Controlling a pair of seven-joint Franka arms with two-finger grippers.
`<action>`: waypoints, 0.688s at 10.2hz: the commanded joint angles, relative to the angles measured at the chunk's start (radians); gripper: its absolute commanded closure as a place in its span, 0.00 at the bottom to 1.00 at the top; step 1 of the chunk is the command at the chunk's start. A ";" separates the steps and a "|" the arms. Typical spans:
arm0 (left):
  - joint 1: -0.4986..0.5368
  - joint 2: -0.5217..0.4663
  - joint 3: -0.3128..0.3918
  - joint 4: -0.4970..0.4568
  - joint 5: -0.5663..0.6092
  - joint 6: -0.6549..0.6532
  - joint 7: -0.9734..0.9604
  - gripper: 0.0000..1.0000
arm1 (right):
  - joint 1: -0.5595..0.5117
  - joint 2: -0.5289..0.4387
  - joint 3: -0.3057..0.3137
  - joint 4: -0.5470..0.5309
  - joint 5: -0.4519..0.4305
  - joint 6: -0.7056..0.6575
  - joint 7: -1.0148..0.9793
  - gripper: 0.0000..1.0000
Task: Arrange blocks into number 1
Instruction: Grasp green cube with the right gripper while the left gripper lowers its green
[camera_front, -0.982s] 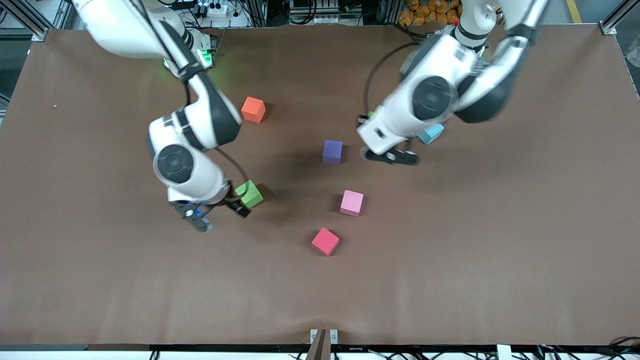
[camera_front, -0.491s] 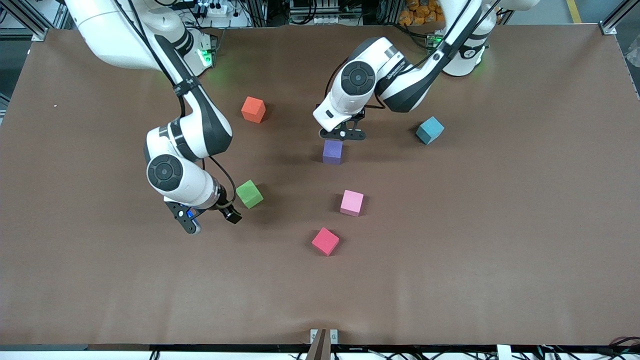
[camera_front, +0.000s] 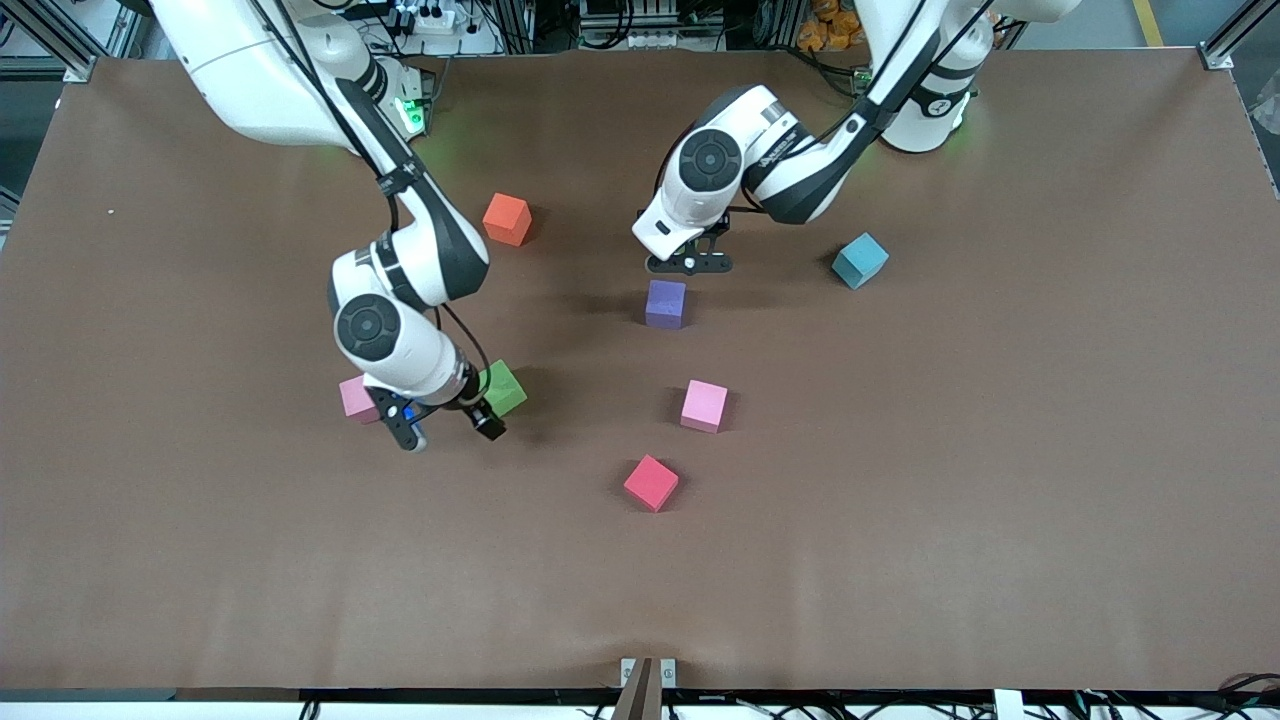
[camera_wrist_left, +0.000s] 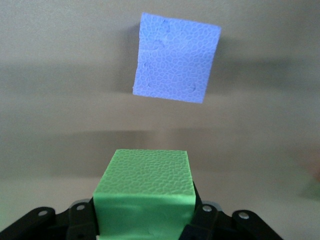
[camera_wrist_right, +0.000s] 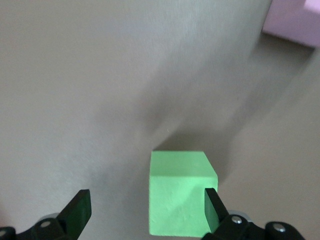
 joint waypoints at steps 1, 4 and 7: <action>-0.029 0.065 -0.009 0.004 0.113 0.089 -0.084 1.00 | -0.005 -0.035 0.031 -0.083 0.003 0.048 0.017 0.00; -0.034 0.129 -0.009 0.019 0.202 0.158 -0.087 1.00 | -0.005 -0.035 0.039 -0.114 -0.010 0.070 0.017 0.00; -0.027 0.180 -0.009 0.060 0.256 0.191 -0.093 1.00 | -0.008 -0.050 0.040 -0.161 -0.014 0.119 0.015 0.00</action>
